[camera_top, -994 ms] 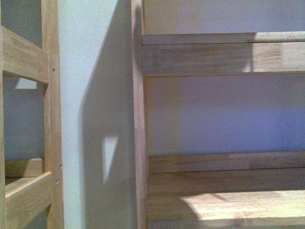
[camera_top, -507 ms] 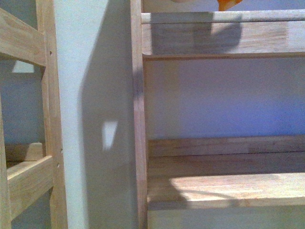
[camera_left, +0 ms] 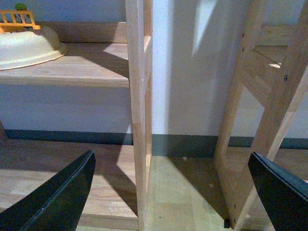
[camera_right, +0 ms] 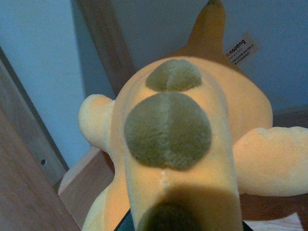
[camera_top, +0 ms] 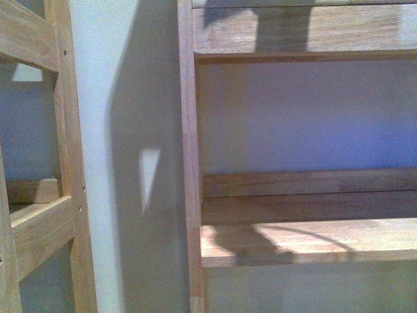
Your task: Put away toys
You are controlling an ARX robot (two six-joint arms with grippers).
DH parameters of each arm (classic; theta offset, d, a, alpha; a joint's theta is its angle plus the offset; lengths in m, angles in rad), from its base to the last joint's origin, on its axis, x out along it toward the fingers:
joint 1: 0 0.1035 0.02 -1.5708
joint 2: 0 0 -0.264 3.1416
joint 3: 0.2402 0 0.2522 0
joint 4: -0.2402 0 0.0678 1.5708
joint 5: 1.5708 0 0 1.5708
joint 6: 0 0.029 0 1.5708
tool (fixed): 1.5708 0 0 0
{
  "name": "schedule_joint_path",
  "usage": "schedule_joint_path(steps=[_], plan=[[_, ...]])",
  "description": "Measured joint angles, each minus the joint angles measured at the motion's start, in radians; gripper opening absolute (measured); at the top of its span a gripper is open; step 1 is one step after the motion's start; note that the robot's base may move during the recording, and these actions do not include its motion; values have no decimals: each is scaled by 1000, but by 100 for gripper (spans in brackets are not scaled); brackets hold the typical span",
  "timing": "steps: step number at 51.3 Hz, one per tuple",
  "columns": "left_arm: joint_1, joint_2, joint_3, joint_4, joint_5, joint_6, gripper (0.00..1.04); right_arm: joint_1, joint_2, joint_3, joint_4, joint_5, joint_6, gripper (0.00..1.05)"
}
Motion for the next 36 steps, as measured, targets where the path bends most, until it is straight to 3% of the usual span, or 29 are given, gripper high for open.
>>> schedule_joint_path(steps=[23,36], plan=[[0,0,0,0,0,0,99,-29,-26,-154,144,-274,294,7],[0,0,0,0,0,0,99,-29,-26,-165,172,-289,322,8]])
